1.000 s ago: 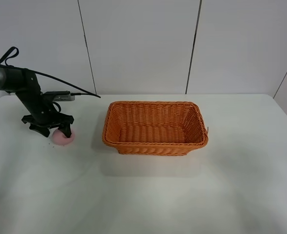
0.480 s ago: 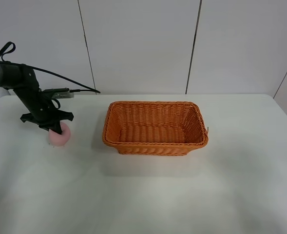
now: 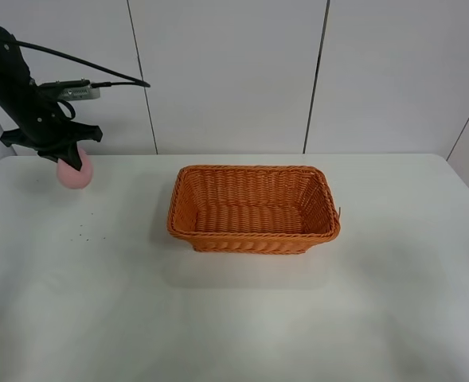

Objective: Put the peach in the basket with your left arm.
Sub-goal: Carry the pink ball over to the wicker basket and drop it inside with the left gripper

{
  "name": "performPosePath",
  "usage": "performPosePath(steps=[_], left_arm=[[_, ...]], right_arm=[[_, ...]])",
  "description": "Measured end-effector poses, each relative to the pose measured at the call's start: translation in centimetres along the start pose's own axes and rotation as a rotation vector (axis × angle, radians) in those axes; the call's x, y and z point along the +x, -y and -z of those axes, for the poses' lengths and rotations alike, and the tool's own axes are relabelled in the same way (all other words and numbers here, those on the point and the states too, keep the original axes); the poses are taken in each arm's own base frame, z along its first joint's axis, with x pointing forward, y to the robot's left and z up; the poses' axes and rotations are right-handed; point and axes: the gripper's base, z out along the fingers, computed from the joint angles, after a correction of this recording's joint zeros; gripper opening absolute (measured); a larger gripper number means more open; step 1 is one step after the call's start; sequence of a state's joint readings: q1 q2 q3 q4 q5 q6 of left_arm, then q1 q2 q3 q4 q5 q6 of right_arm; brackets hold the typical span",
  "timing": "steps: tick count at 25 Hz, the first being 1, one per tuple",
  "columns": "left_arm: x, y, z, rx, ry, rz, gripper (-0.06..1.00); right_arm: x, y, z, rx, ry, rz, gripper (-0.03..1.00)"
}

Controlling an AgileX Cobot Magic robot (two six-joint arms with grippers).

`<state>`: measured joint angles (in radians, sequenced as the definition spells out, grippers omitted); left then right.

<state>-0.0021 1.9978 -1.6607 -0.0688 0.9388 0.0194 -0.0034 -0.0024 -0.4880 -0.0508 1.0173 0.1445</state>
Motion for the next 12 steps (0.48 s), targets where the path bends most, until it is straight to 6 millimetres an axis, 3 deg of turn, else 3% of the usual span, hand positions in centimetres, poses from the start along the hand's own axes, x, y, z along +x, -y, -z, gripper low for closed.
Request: performPosePath(steps=[4,8,12], left_arm=[[-0.8,3.5,1.9,0.02,0.026,-0.081,0.12],[-0.7,10.0,3.0,0.067,0.07,-0.222,0.12],[0.4,17.2,1.8,0.117,0.059,-0.365,0.12]], right_arm=[[0.0,0.0,0.0,0.0,0.0,0.0,0.69],[0.0,0.0,0.0,0.0,0.0,0.0,0.69],[0.0,0.0,0.0,0.0,0.0,0.0,0.69]])
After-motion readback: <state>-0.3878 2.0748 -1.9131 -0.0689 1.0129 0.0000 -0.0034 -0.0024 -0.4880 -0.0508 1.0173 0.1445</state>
